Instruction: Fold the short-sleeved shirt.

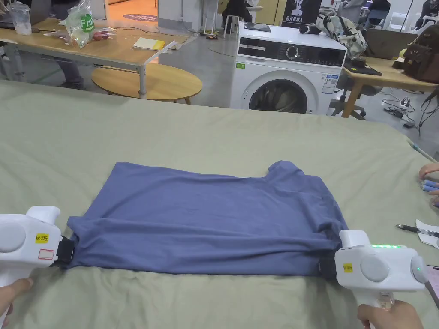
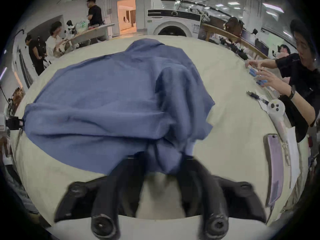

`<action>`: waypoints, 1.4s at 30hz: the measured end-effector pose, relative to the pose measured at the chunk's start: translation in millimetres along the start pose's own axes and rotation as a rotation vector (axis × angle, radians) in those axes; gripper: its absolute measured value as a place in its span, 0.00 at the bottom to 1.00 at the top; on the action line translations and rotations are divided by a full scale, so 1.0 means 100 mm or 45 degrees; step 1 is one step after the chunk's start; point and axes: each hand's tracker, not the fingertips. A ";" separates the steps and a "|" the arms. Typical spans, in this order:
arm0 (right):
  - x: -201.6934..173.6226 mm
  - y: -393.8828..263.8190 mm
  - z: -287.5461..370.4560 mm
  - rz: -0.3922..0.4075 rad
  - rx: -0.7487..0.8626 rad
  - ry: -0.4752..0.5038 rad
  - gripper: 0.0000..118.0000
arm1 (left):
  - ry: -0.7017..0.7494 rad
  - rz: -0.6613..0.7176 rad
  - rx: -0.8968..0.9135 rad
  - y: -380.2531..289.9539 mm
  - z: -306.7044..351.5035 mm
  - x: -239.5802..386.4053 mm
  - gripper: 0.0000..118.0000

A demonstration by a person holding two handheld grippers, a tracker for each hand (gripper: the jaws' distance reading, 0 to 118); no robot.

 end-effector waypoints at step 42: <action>0.03 -0.72 0.98 0.042 0.053 -0.057 0.38 | -0.006 0.031 0.127 -0.73 0.64 -0.07 0.17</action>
